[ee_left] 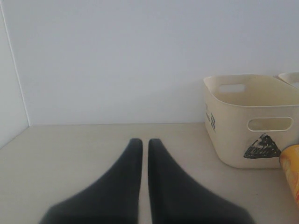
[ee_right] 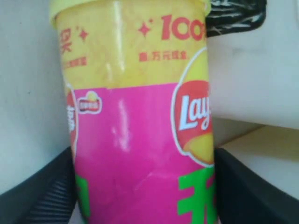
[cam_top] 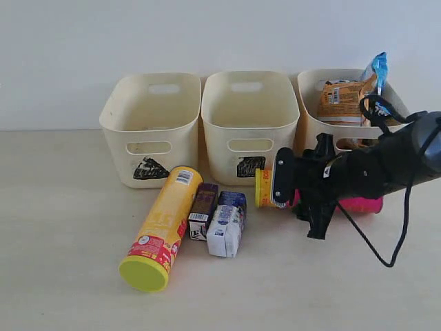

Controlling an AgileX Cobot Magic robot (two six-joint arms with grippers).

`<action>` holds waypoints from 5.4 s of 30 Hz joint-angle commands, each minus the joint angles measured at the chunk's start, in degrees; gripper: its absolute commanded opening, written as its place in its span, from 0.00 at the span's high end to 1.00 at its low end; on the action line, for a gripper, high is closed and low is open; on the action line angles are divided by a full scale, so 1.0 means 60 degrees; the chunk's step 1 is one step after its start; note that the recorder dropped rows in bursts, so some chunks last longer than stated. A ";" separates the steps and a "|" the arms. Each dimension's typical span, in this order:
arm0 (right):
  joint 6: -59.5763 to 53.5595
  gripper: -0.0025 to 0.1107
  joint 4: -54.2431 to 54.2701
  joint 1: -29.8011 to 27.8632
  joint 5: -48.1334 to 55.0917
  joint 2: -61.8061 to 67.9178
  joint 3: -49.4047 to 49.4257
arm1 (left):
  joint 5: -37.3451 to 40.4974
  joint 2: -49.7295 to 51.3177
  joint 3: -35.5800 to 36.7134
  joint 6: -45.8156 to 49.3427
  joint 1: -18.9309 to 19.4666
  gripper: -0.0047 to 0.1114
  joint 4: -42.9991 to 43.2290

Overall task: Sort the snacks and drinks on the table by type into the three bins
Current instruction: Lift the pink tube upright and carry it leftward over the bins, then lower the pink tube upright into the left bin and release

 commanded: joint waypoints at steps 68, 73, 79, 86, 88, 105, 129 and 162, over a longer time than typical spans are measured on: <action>1.1403 0.98 0.0229 0.3372 -0.7099 -0.1242 -0.2137 | -0.0068 -0.0038 0.0037 0.0001 -0.0050 0.93 0.0039; 1.1581 0.98 0.0251 0.3372 -0.6362 0.0060 -0.3642 | -0.0068 -0.0038 0.0037 0.0001 -0.0050 0.93 0.0039; 1.1581 0.98 0.0367 0.3217 -0.4810 0.1107 -0.5262 | -0.0068 -0.0038 0.0037 0.0001 -0.0050 0.93 0.0039; 1.1794 0.98 0.1218 0.3083 -0.3667 0.1996 -0.6310 | -0.0068 -0.0038 0.0037 0.0001 -0.0050 0.93 0.0039; 1.1794 0.98 0.1218 0.3065 -0.3620 0.2153 -0.6388 | -0.0068 -0.0038 0.0037 0.0001 -0.0050 0.93 0.0039; 1.1713 0.75 0.1239 0.3023 -0.2709 0.2830 -0.6606 | -0.0068 -0.0038 0.0037 0.0001 -0.0050 0.93 0.0039; 1.0274 0.30 0.1312 0.3023 -0.1627 0.1926 -0.6606 | -0.0068 -0.0038 0.0037 0.0001 -0.0050 0.93 0.0039; 0.9795 0.98 0.1272 -0.1449 0.1268 -0.4519 0.0266 | -0.0068 -0.0038 0.0037 0.0001 -0.0050 0.93 0.0039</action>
